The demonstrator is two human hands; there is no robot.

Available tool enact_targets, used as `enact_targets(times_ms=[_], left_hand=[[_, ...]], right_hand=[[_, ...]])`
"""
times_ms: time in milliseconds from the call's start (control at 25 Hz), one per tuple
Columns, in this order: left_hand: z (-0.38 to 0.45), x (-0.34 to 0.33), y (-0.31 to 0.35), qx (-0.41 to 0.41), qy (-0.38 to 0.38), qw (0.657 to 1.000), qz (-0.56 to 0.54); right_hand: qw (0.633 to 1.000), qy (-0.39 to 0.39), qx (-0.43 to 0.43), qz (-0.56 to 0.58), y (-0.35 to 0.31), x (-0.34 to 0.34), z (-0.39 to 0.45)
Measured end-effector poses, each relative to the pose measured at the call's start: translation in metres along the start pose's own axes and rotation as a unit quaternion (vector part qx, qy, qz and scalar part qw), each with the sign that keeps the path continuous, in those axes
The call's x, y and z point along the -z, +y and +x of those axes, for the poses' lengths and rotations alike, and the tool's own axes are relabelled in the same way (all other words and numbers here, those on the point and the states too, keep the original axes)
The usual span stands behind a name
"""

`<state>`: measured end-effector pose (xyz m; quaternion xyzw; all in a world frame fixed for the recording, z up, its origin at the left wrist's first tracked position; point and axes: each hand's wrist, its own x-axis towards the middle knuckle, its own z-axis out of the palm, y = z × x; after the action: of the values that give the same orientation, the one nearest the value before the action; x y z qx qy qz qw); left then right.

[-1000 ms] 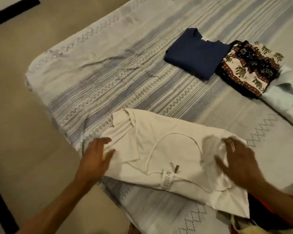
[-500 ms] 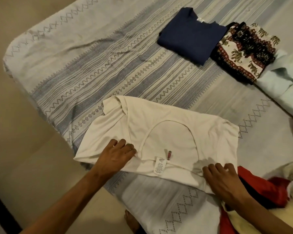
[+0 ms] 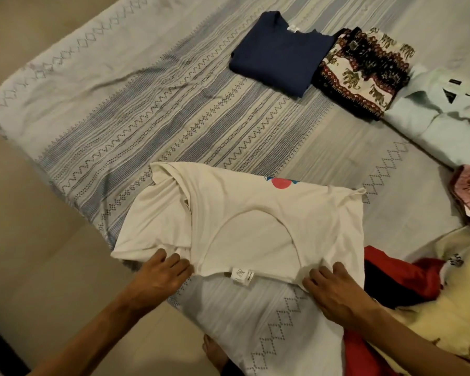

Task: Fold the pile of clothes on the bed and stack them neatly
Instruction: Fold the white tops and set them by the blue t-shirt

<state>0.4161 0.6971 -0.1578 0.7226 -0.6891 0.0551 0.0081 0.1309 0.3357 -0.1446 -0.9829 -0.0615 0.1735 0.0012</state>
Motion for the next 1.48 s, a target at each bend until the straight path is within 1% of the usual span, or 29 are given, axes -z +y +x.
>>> enact_targets(times_ms=[40,120,160,240,280,320,360,400,440,480,560,600,640,680,720,760,840,920,1000,1120,1240,1320,1360,1440,1480], left_hand=[[0.000,-0.003,0.003,0.020,-0.010,1.000,-0.012],[0.007,0.000,0.008,0.097,-0.007,0.993,-0.060],[0.011,0.006,0.008,0.148,-0.007,0.985,-0.090],[0.024,0.017,-0.002,0.216,0.000,0.968,-0.129],[0.032,0.020,-0.014,0.235,0.001,0.962,-0.140],[0.041,0.020,-0.029,0.250,-0.001,0.957,-0.147],[0.053,0.018,-0.049,0.266,-0.003,0.952,-0.153],[0.068,0.015,-0.071,0.284,-0.008,0.947,-0.151],[0.083,0.011,-0.093,0.293,-0.015,0.945,-0.147],[0.099,0.005,-0.114,0.292,-0.038,0.945,-0.145],[0.127,-0.007,-0.145,0.263,-0.128,0.947,-0.135],[0.141,-0.012,-0.154,0.257,-0.177,0.940,-0.139],[0.154,-0.016,-0.158,0.267,-0.216,0.926,-0.157],[0.166,-0.019,-0.158,0.293,-0.238,0.908,-0.183],[0.177,-0.021,-0.157,0.317,-0.243,0.896,-0.195],[0.186,-0.021,-0.156,0.317,-0.245,0.897,-0.185],[0.197,-0.015,-0.160,0.269,-0.258,0.914,-0.162],[0.199,-0.007,-0.170,0.261,-0.225,0.912,-0.224],[0.200,0.007,-0.184,0.272,-0.156,0.911,-0.269],[0.215,0.055,-0.209,0.279,-0.007,0.923,-0.266],[0.241,0.123,-0.231,0.257,0.102,0.927,-0.255],[0.255,0.165,-0.233,0.241,0.167,0.930,-0.223],[0.258,0.184,-0.231,0.234,0.194,0.934,-0.191],[0.252,0.214,-0.217,0.206,0.223,0.946,-0.112],[0.244,0.222,-0.207,0.183,0.229,0.953,-0.076]], right_hand=[[1.000,-0.007,-0.016,0.022,-0.003,0.004,0.001],[0.995,0.028,-0.059,0.070,-0.002,0.015,0.006],[0.989,0.064,-0.096,0.095,0.002,0.018,0.010],[0.960,0.131,-0.203,0.143,0.025,0.031,0.030],[0.935,0.147,-0.266,0.184,0.043,0.038,0.041],[0.910,0.149,-0.312,0.230,0.065,0.042,0.054],[0.897,0.147,-0.337,0.247,0.088,0.048,0.067],[0.897,0.145,-0.341,0.239,0.113,0.046,0.080],[0.904,0.126,-0.339,0.229,0.135,0.049,0.091],[0.908,0.089,-0.334,0.236,0.153,0.049,0.104],[0.913,0.011,-0.329,0.243,0.171,0.048,0.124],[0.914,-0.024,-0.328,0.239,0.173,0.048,0.132],[0.915,-0.053,-0.320,0.241,0.175,0.047,0.140],[0.919,-0.080,-0.302,0.241,0.176,0.049,0.146],[0.926,-0.103,-0.271,0.242,0.179,0.050,0.151],[0.932,-0.130,-0.240,0.239,0.182,0.056,0.153],[0.932,-0.162,-0.206,0.251,0.193,0.069,0.148],[0.931,-0.147,-0.205,0.263,0.202,0.086,0.139],[0.936,-0.106,-0.212,0.261,0.212,0.111,0.133],[0.941,0.003,-0.236,0.243,0.233,0.166,0.123],[0.942,0.090,-0.246,0.209,0.259,0.234,0.109],[0.948,0.144,-0.240,0.152,0.264,0.276,0.096],[0.951,0.182,-0.225,0.103,0.263,0.292,0.087],[0.950,0.254,-0.180,-0.005,0.252,0.311,0.063],[0.949,0.270,-0.158,-0.049,0.245,0.313,0.051]])
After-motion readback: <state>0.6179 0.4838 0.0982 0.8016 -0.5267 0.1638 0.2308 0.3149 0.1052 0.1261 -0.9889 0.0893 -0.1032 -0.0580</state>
